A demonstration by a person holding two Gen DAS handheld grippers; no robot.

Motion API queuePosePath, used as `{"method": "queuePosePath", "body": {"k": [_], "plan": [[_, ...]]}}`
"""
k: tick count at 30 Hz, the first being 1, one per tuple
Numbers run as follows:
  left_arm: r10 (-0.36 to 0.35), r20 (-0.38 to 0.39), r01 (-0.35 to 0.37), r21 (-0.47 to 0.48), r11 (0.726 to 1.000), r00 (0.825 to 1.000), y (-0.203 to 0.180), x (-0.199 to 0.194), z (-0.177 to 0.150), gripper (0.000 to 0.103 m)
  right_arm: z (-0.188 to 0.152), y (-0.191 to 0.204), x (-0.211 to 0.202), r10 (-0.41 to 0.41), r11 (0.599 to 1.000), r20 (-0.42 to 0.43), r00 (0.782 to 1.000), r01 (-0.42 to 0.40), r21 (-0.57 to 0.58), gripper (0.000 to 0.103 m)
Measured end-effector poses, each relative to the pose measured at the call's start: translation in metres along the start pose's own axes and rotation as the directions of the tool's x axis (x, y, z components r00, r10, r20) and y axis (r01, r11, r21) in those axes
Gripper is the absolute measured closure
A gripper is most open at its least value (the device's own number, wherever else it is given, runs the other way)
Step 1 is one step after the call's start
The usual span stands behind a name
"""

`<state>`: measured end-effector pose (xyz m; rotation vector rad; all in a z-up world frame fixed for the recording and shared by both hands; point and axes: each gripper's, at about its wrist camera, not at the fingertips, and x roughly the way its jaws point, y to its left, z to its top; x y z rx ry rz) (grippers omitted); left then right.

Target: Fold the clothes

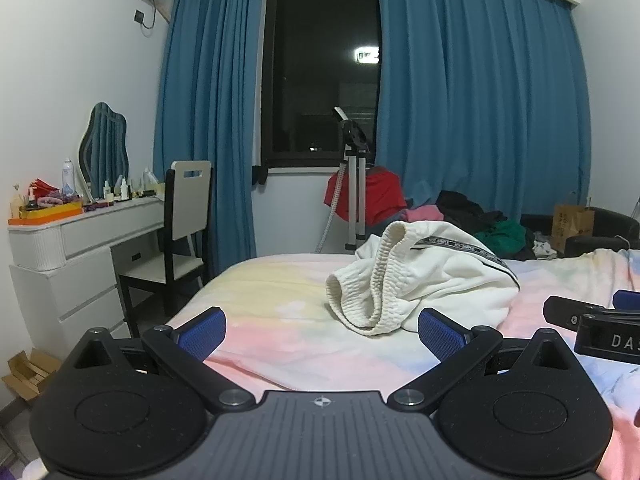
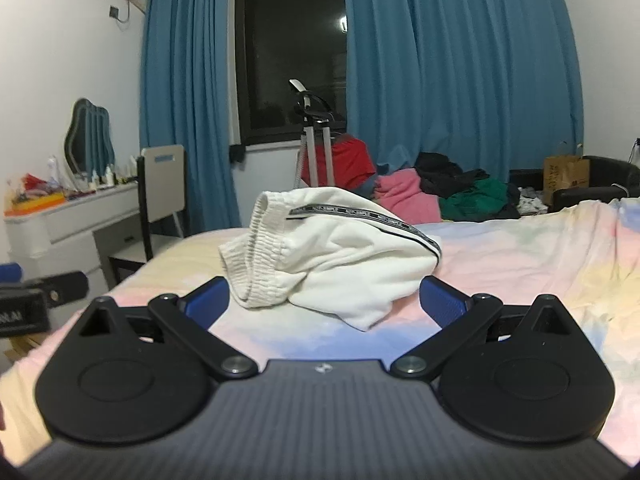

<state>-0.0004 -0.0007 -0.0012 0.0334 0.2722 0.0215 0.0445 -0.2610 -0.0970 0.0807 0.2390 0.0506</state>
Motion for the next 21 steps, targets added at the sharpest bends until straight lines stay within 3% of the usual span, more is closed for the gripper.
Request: {"method": "queuePosePath", "body": {"k": [11,13,17,19,21], "plan": [[-0.018,0.006,0.018,-0.015,1.0,1.0,0.004,-0.01,-0.005,0.0,-0.009,-0.008,-0.01,0.047,0.998,0.022,0.999,-0.048,0.046,0.0],[-0.021,-0.001,0.021,-0.028,0.999,1.0,0.006,-0.01,-0.006,0.0,-0.009,-0.006,-0.008,0.023,0.999,0.013,1.0,-0.023,0.033,0.001],[-0.025,-0.007,0.025,-0.029,0.999,1.0,0.005,-0.009,-0.008,0.0,-0.005,-0.001,0.001,0.002,1.0,0.005,1.0,-0.002,0.021,0.011],[-0.026,-0.011,0.026,-0.022,0.999,1.0,0.004,-0.006,-0.008,0.0,-0.004,0.0,0.0,-0.002,1.0,0.007,1.0,0.002,0.024,0.023],[-0.029,-0.017,0.029,-0.022,0.999,0.999,0.003,-0.005,-0.009,0.0,-0.004,-0.001,0.0,0.001,1.0,0.002,1.0,-0.001,0.025,0.028]]}}
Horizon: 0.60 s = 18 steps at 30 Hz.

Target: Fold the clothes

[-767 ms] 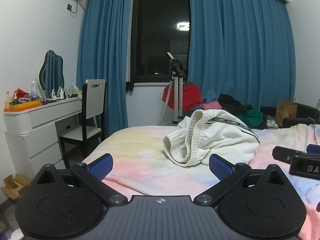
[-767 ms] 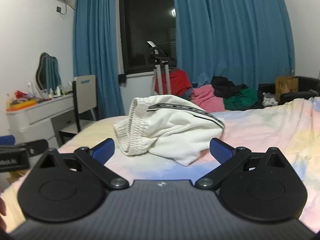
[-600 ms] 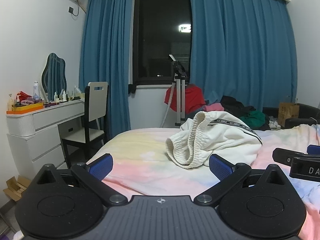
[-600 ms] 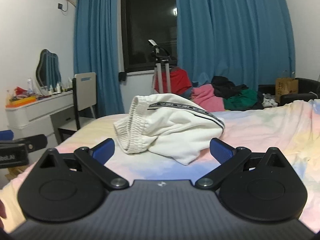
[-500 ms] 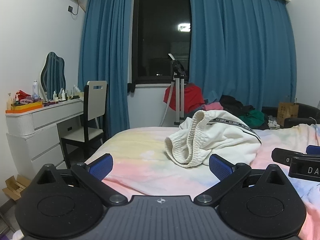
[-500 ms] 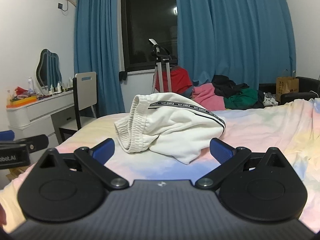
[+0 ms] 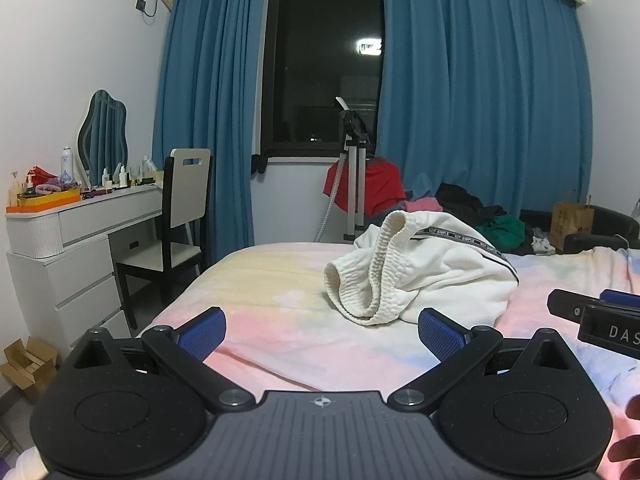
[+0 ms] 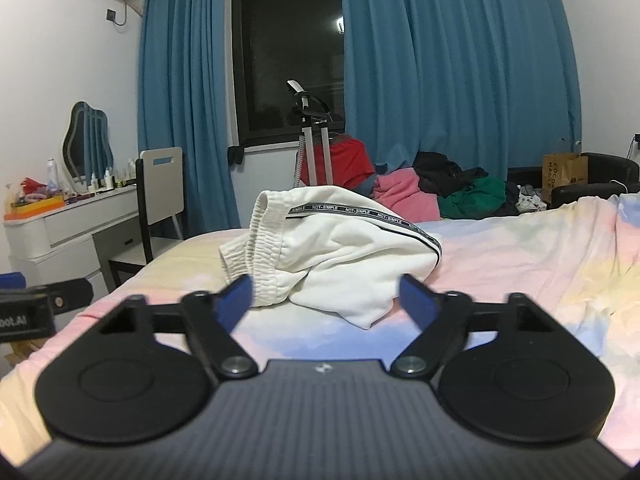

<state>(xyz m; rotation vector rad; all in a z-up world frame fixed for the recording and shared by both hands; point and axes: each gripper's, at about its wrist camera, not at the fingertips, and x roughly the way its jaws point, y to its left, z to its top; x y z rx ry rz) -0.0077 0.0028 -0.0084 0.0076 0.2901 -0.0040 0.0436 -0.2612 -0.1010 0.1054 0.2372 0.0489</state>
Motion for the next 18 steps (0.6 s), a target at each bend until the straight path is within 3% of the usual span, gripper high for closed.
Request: {"method": "queuePosePath", "body": {"k": [8,14,16,18], "plan": [[-0.006,-0.02,0.006,-0.006,1.0,1.0,0.0001,0.0039,-0.0009,0.0,-0.0016,0.0033,-0.001,0.019,1.0,-0.011,1.0,-0.019,0.002,0.035],[-0.005,-0.016,0.005,-0.004,1.0,1.0,0.001,0.0028,0.0008,0.0,-0.0029,0.0061,-0.0015,0.031,0.999,-0.018,0.999,-0.031,0.004,0.053],[-0.002,-0.023,0.002,-0.003,1.0,1.0,0.0015,0.0033,0.0031,0.0,-0.0034,0.0066,-0.0017,0.033,0.999,-0.021,0.999,-0.032,0.009,0.07],[0.005,-0.032,-0.006,-0.006,1.0,0.999,0.003,0.0039,0.006,0.0,-0.0039,0.0044,-0.0009,0.032,0.999,-0.031,0.999,-0.031,0.044,0.077]]}}
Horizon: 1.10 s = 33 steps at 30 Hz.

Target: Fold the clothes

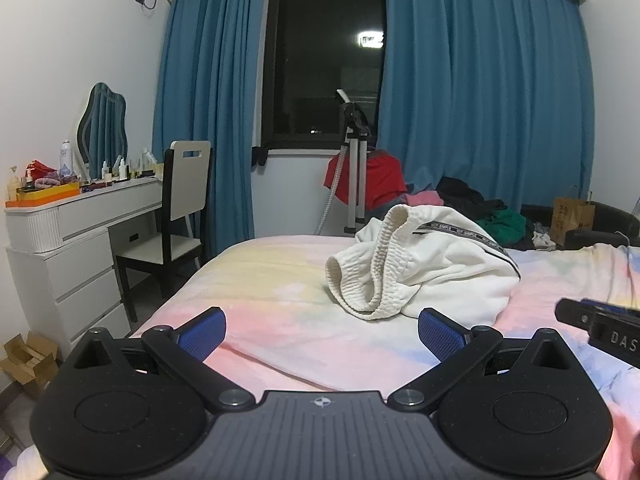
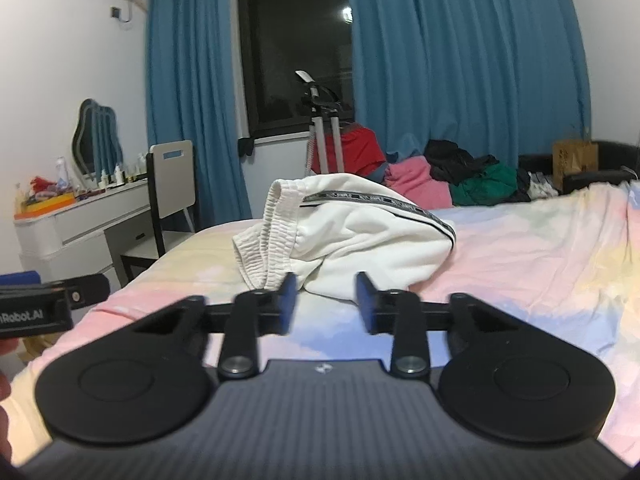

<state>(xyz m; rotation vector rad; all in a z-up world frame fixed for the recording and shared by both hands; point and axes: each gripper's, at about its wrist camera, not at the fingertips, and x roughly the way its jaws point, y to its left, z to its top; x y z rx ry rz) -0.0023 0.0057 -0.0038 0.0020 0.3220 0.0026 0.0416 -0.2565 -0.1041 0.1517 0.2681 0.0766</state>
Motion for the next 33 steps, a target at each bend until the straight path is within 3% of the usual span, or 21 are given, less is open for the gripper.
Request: {"method": "queuePosePath", "body": {"k": [3,7,12,14,16,18,24,27,29,30,33], "plan": [[0.007,0.001,-0.007,-0.016,1.0,1.0,0.007,0.002,0.009,0.0,0.003,-0.004,0.008,0.029,0.997,-0.036,0.999,-0.026,0.079,0.084],[0.015,0.009,-0.015,-0.046,0.999,1.0,0.021,0.007,0.021,0.0,0.023,-0.004,0.038,0.084,0.984,-0.09,0.992,-0.068,0.166,0.084],[0.015,0.005,-0.015,-0.084,0.996,1.0,0.047,0.025,0.023,0.0,0.067,0.006,0.106,0.126,0.962,-0.131,0.983,-0.089,0.257,0.079],[0.015,-0.004,-0.015,-0.098,0.995,1.0,0.057,0.035,0.02,0.0,0.086,0.01,0.134,0.143,0.951,-0.146,0.979,-0.095,0.293,0.066],[0.014,-0.017,-0.016,-0.119,0.993,1.0,0.068,0.047,0.017,0.0,0.103,0.015,0.163,0.153,0.941,-0.158,0.976,-0.095,0.326,0.026],[0.012,-0.03,-0.017,-0.147,0.989,0.999,0.079,0.061,0.013,0.001,0.116,0.023,0.193,0.128,0.935,-0.165,0.978,-0.064,0.349,0.018],[0.012,-0.067,-0.025,-0.209,0.978,0.998,0.104,0.097,-0.002,0.001,0.122,0.026,0.285,-0.019,0.892,-0.325,0.946,0.163,0.421,0.019],[0.021,-0.084,-0.039,-0.229,0.973,0.996,0.113,0.11,-0.009,0.001,0.113,0.025,0.319,-0.076,0.882,-0.364,0.928,0.232,0.409,0.02],[0.011,-0.093,-0.033,-0.247,0.969,0.996,0.117,0.117,-0.013,0.001,0.106,0.021,0.332,-0.1,0.87,-0.383,0.918,0.267,0.414,0.044],[0.006,-0.098,-0.031,-0.256,0.966,0.995,0.119,0.119,-0.016,0.001,0.102,0.018,0.332,-0.095,0.861,-0.395,0.914,0.275,0.428,0.07],[-0.01,-0.106,-0.019,-0.272,0.962,0.994,0.119,0.125,-0.016,0.001,0.1,0.014,0.313,-0.074,0.864,-0.394,0.916,0.256,0.434,0.075]]}}
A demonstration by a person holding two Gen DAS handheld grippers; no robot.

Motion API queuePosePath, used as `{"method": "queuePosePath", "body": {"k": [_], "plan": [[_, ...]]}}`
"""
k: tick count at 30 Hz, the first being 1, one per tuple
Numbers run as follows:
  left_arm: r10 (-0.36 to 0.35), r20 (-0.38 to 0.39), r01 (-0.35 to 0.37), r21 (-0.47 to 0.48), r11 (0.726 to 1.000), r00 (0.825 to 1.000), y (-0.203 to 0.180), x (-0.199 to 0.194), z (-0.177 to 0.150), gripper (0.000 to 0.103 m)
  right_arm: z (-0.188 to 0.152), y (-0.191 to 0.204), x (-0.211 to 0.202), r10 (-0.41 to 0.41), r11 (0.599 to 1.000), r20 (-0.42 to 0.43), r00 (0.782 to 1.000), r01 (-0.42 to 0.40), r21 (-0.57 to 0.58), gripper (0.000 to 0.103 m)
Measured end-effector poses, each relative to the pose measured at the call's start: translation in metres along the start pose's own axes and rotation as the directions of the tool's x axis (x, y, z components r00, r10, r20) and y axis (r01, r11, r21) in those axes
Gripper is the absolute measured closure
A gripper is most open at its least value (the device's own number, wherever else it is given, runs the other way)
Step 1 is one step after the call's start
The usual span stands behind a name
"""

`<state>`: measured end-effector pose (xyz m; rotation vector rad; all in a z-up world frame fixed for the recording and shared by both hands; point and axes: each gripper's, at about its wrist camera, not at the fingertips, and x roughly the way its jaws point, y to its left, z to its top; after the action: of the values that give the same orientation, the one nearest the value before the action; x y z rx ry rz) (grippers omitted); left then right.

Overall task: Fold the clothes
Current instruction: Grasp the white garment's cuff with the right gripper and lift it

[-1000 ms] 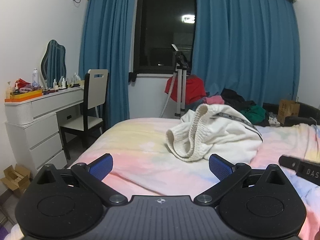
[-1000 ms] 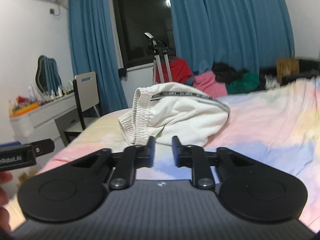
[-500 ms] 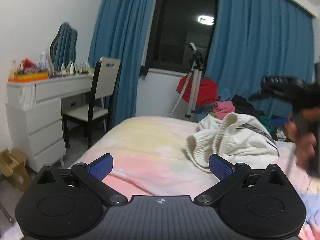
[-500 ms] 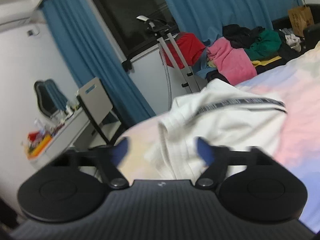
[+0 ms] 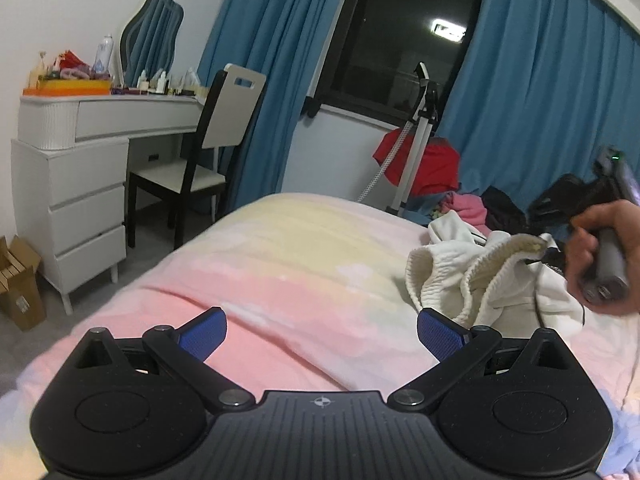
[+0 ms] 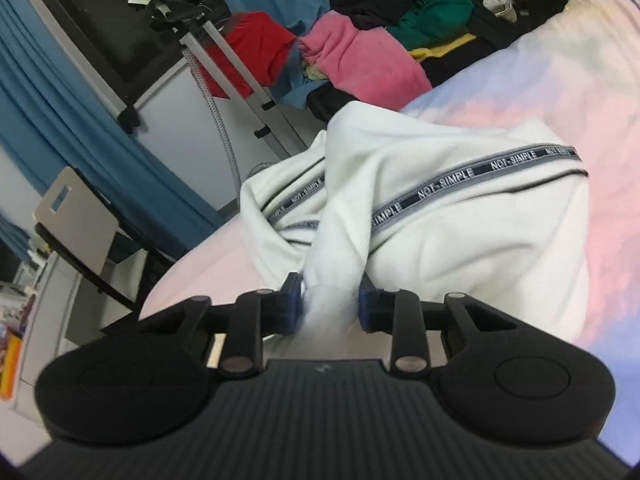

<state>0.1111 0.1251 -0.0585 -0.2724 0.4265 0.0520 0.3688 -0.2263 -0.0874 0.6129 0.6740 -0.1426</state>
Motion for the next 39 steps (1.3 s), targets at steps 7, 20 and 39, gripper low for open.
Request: {"method": "queuePosePath", "body": {"k": [7,20,39], "plan": [[-0.057,0.024,0.057,0.034,0.998,0.998,-0.015,-0.014,-0.002,0.001,-0.021,-0.039,-0.098,0.109,0.994,0.011,0.994,-0.108,-0.015,0.081],[-0.209,-0.039,0.21,0.038,0.977,0.977,-0.05,-0.037,-0.027,0.001,-0.112,-0.158,-0.212,0.236,0.97,-0.031,0.971,-0.233,0.074,0.082],[-0.138,-0.189,0.12,-0.104,0.987,0.972,-0.08,0.127,-0.039,0.018,-0.128,-0.223,-0.169,0.306,0.942,-0.06,0.95,-0.293,0.162,0.081]]}}
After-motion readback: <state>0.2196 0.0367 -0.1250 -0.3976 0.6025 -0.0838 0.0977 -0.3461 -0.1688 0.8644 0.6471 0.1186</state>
